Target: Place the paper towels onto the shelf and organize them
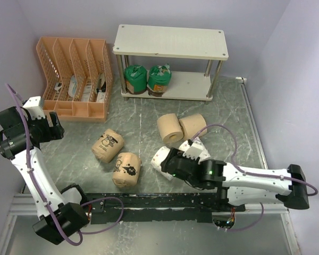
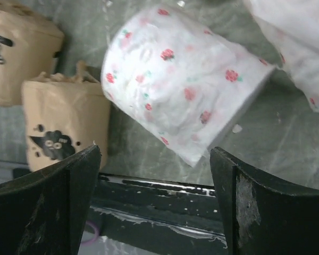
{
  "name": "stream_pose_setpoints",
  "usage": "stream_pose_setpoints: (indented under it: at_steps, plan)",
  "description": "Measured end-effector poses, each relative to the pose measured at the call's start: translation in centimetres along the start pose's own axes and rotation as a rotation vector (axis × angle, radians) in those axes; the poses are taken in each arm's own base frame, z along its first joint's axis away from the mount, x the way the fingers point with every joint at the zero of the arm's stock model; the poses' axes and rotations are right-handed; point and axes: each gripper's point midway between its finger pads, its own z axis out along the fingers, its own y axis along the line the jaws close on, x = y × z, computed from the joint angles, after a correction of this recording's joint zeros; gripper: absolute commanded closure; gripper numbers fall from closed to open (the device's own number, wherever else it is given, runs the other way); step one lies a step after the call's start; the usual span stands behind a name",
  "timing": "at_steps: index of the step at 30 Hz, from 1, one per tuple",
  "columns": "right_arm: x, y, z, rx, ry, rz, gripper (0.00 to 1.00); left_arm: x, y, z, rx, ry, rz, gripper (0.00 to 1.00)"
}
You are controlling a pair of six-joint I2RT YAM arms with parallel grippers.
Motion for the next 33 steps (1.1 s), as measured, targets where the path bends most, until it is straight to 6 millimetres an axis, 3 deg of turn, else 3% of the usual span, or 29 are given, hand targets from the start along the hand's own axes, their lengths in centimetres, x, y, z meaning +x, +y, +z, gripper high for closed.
stream_pose_setpoints:
  at_steps: [4, 6, 8, 12, 14, 20, 27, 33]
  plan:
    - [1.2, -0.7, 0.8, 0.095, -0.011, -0.085, 0.16, -0.1, -0.1, -0.3, -0.001, -0.013, 0.006, 0.10]
    - [1.1, 0.0, 1.4, 0.116, -0.032, -0.175, 0.15, -0.2, -0.2, -0.4, -0.002, -0.017, 0.008, 0.10]
    - [0.5, 2.0, 1.8, 0.110, -0.056, -0.299, 0.14, -0.2, -0.2, -0.5, -0.003, -0.020, 0.010, 0.10]
    - [-1.1, 9.3, 2.1, -0.003, -0.134, -0.581, 0.12, -0.3, -0.2, -0.6, -0.004, -0.023, 0.011, 0.10]
    - [-1.5, 10.8, 2.2, -0.043, -0.158, -0.734, 0.11, -0.3, -0.3, -0.6, -0.005, -0.026, 0.012, 0.10]
    - [-3.0, 10.6, 2.8, -0.047, -0.165, -1.045, 0.10, -0.4, -0.3, -0.8, -0.007, -0.034, 0.016, 0.10]
    - [-8.5, 6.7, 4.6, -0.016, -0.123, -0.976, 0.10, -0.4, -0.4, -0.9, -0.009, -0.038, 0.018, 0.10]
    - [-7.5, 6.4, 5.4, -0.233, -0.021, -0.959, 0.11, -0.4, -0.4, -0.9, -0.009, -0.038, 0.018, 0.10]
